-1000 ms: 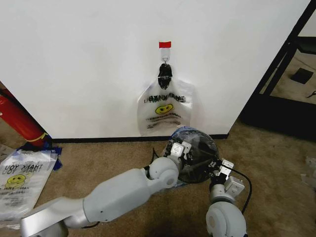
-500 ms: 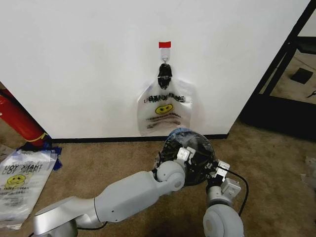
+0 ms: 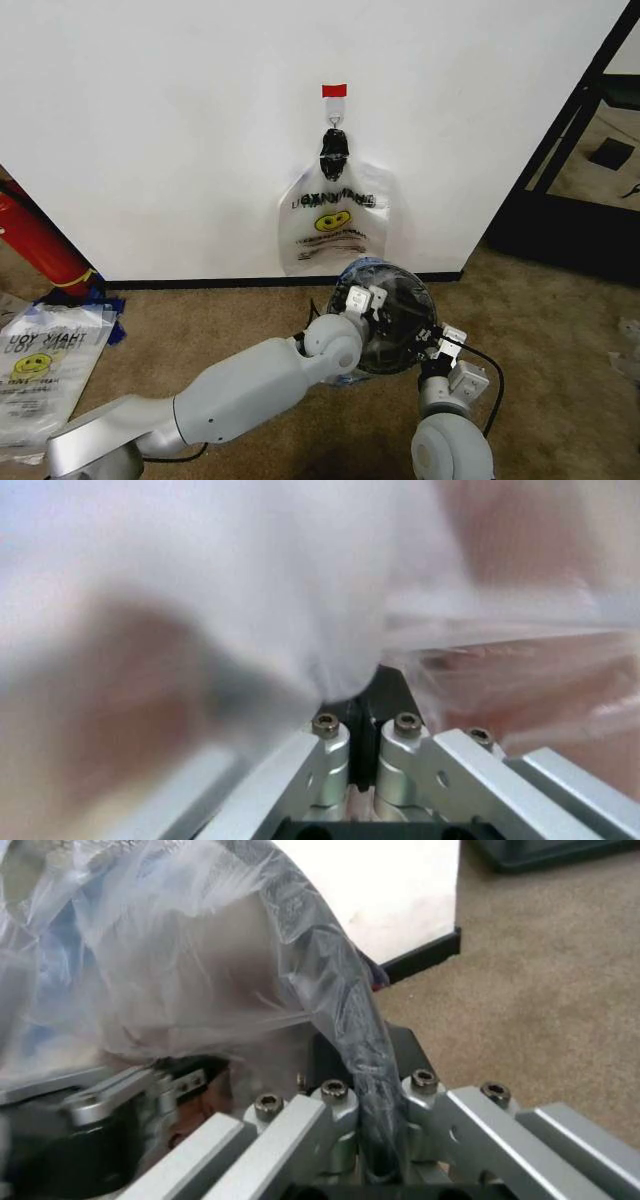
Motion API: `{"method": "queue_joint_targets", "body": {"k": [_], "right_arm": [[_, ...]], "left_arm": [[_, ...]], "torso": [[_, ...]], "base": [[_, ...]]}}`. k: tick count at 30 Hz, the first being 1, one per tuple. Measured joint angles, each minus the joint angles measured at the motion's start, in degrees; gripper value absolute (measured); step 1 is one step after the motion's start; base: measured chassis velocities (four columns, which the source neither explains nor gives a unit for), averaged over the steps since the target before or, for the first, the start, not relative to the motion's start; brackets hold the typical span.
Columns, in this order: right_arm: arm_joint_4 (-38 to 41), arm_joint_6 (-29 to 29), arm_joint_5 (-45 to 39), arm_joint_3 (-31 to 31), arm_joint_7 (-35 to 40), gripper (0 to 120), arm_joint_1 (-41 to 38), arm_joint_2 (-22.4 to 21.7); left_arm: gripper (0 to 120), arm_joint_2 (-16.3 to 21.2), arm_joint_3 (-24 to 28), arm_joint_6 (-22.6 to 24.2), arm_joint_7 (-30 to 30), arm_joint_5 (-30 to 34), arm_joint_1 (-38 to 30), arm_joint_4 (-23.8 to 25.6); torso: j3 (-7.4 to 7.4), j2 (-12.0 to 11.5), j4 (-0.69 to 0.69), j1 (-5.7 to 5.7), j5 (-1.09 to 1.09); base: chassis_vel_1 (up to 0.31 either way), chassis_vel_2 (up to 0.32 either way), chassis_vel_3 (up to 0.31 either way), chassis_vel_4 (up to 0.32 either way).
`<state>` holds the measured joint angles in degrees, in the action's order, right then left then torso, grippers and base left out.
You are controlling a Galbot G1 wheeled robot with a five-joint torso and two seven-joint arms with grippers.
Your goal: Pick up the garbage bag from the wall and place it over the trash bin.
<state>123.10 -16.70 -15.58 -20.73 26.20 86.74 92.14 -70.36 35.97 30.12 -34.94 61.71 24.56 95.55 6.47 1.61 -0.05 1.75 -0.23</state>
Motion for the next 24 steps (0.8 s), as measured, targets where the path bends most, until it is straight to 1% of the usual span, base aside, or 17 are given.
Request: {"method": "queue_joint_targets", "body": {"k": [1, 2, 3, 4, 5, 7, 9, 12, 15, 18, 21, 23, 24], "right_arm": [[0.0, 0.1, 0.1, 0.3, -0.1, 0, 0.1, 0.0], [0.0, 0.3, 0.7, 1.1, -0.4, 0, 0.4, 0.0], [-0.1, 0.3, 1.0, 1.4, -0.5, 0, 0.5, 0.0], [-0.1, 0.3, 1.0, 1.4, -0.5, 0, 0.5, 0.0], [-0.2, 0.4, 1.2, 1.5, -0.5, 0, 0.6, 0.0], [-0.2, 0.4, 1.2, 1.4, -0.5, 0, 0.6, 0.0], [-0.1, 0.4, 0.8, 1.2, -0.5, 0, 0.7, 0.0], [-0.1, 0.4, 0.6, 1.0, -0.5, 0, 0.7, 0.0], [-0.4, 0.3, -0.2, 0.7, -0.3, 0, 0.5, 0.0], [-1.0, 0.2, -0.8, 0.4, 0.0, 0, 0.0, 0.0], [-0.9, 0.0, -1.2, 0.5, 0.0, 0, -0.1, 0.0], [-0.6, -0.1, -1.4, 1.1, -0.1, 0, -0.1, 0.0], [-0.2, -0.2, -1.4, 1.4, -0.1, 0, 0.0, 0.0]], "left_arm": [[0, -0.2, 0.2, -0.3, 0.1, -1.1, 0.1, -0.5], [0, -1.8, 1.0, -1.3, 0.5, -3.5, 0.7, -2.8], [0, -2.5, 1.1, -1.5, 0.5, -3.3, 0.9, -3.5], [0, -2.5, 1.1, -1.5, 0.5, -3.3, 0.9, -3.5], [0, -3.4, 1.6, -1.5, 0.5, -2.2, 1.0, -3.8], [0, -3.6, 2.8, -1.2, 0.6, -0.2, 1.1, -3.3], [0, -3.4, 4.0, -1.0, 1.2, 0.4, 1.3, -2.7], [0, -3.2, 4.1, -1.6, 1.5, -1.3, 1.5, -3.5], [0, -2.6, 2.5, -2.5, 1.3, -2.6, 1.7, -3.7], [0, -0.3, 1.0, -2.8, 0.9, -2.6, 1.2, -0.5], [0, 0.7, 0.9, -2.8, 0.9, -2.8, 0.6, 0.2], [0, 0.8, 1.1, -2.9, 0.9, -3.1, 0.5, -0.3], [0, 0.2, 1.1, -3.2, 0.9, -3.4, 0.5, -1.5]], "torso": [[0.0, 0.0, 0.0, 0.0, 0.0], [0.0, 0.0, 0.01, 0.0, 0.0], [0.0, 0.0, 0.0, 0.0, 0.0], [0.0, 0.0, 0.0, 0.0, 0.0], [0.0, 0.0, -0.01, 0.0, 0.0], [0.0, 0.0, -0.02, 0.0, 0.0], [0.0, 0.0, -0.02, 0.0, 0.0], [0.0, 0.0, 0.0, 0.0, 0.01], [0.0, 0.0, 0.0, 0.0, 0.0], [0.0, 0.0, 0.01, 0.0, 0.0], [0.0, 0.0, 0.01, 0.0, 0.0], [0.0, 0.0, 0.0, 0.0, 0.0], [0.0, 0.0, 0.03, 0.0, 0.01]], "base": [[0.0, 0.0, 0.0, 0.0], [0.0, 0.0, 0.0, 0.0], [0.0, 0.0, 0.0, 0.0], [0.0, 0.0, 0.0, 0.0], [0.0, 0.0, 0.0, 0.0], [0.0, 0.0, 0.0, 0.0], [0.0, 0.0, 0.0, 0.0], [0.0, 0.0, 0.0, 0.0], [0.0, 0.0, 0.0, 0.0], [0.0, 0.0, 0.0, 0.0], [0.0, 0.0, 0.0, 0.0], [0.0, 0.0, 0.0, 0.0], [0.0, 0.0, 0.0, 0.0]]}}
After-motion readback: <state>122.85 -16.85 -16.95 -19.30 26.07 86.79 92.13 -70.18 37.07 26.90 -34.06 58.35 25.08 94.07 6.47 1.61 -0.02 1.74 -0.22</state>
